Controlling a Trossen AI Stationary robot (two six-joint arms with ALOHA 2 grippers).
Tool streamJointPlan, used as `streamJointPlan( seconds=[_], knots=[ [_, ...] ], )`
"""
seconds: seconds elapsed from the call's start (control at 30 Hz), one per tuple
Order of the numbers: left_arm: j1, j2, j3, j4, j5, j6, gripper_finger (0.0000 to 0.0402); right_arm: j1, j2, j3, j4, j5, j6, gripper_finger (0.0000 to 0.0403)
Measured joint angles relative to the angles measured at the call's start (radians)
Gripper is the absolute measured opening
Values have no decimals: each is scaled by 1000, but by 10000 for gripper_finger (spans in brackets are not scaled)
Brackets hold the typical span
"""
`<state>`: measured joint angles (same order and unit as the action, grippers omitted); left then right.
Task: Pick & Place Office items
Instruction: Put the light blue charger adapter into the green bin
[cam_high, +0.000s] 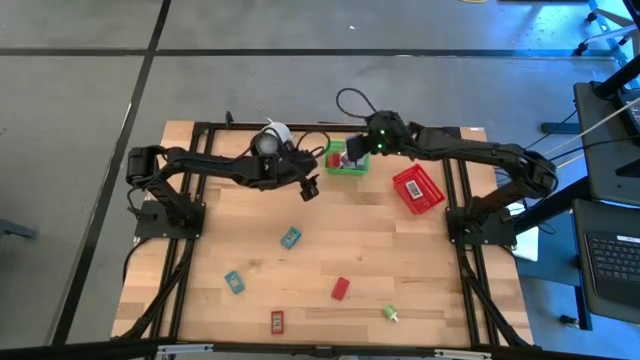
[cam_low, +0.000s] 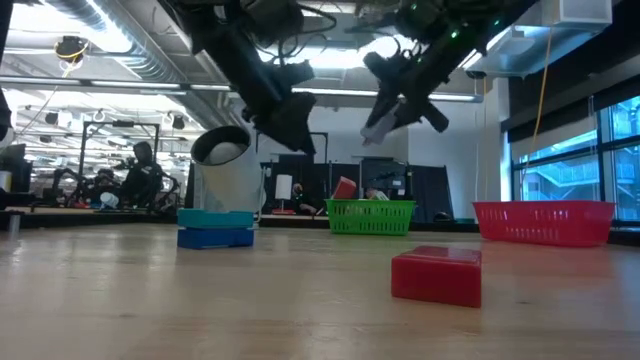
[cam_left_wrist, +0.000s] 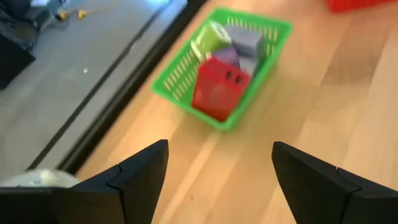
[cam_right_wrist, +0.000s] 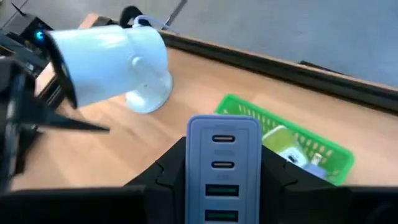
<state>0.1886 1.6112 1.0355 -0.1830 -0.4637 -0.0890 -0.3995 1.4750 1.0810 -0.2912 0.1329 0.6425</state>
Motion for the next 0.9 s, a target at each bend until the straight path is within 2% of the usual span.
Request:
streamJointPlan(
  seconds=[0.2,0.3,0.43,0.7,0.9],
  knots=[
    [-3,0,0,-45,3,-6,281,-37,155,1,86,-16,45,114],
    [-4,-12,0,-66,16,-5,281,-45,242,1,202,35,84,114],
    [-5,-22,-1,-83,24,-15,281,-57,331,2,259,69,187,122],
    [-6,-33,0,-153,15,-60,281,-51,370,2,270,84,170,126],
    [-6,-33,0,-168,13,-92,281,-51,336,1,270,21,128,179]
  ],
)
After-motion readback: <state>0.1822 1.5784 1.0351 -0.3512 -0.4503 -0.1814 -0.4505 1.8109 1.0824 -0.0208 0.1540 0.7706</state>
